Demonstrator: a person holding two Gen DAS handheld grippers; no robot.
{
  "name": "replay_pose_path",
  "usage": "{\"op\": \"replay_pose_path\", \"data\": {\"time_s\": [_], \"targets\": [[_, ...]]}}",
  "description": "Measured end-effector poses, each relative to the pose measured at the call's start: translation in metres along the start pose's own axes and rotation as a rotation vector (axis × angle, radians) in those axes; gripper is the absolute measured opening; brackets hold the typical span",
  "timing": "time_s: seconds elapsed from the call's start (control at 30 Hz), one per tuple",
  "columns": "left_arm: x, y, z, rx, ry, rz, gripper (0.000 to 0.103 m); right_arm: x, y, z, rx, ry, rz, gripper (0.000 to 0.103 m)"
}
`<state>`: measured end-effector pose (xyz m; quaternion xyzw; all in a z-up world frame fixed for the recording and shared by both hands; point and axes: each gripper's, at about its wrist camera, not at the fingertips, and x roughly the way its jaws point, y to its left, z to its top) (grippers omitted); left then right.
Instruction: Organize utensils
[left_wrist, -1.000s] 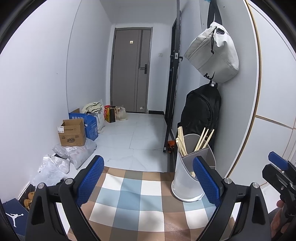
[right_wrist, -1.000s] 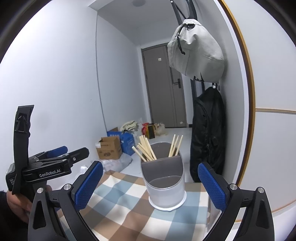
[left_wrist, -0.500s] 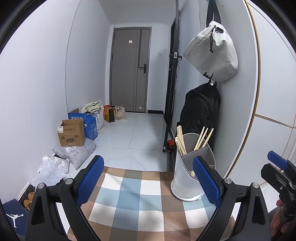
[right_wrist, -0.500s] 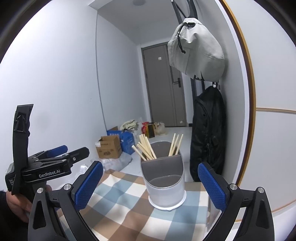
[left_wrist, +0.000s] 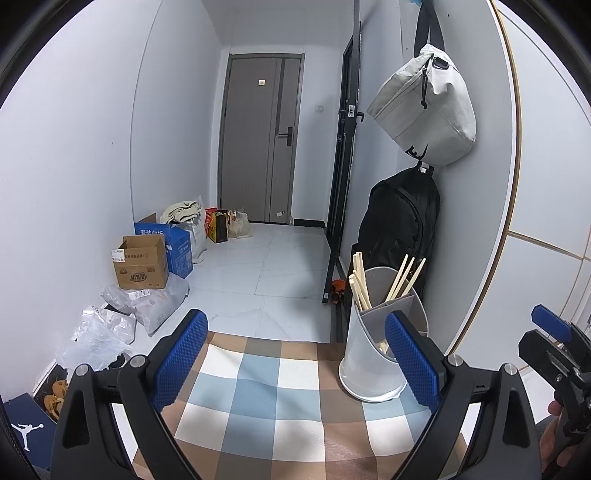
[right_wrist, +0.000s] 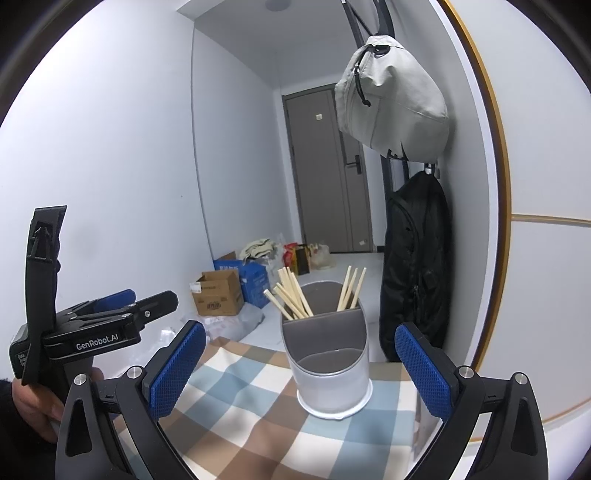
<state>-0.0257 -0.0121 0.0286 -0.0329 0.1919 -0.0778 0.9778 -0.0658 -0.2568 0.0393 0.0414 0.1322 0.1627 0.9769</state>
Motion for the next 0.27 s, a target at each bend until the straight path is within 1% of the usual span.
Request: {"op": "replay_pose_path", "data": {"time_s": [0.27], "targets": [[0.0033,-0.0009,-0.0003,-0.003,0.01,-0.012,0.094,0.0021,-0.0004,-0.0007,0.003,0.001,0.007,0.103]]}}
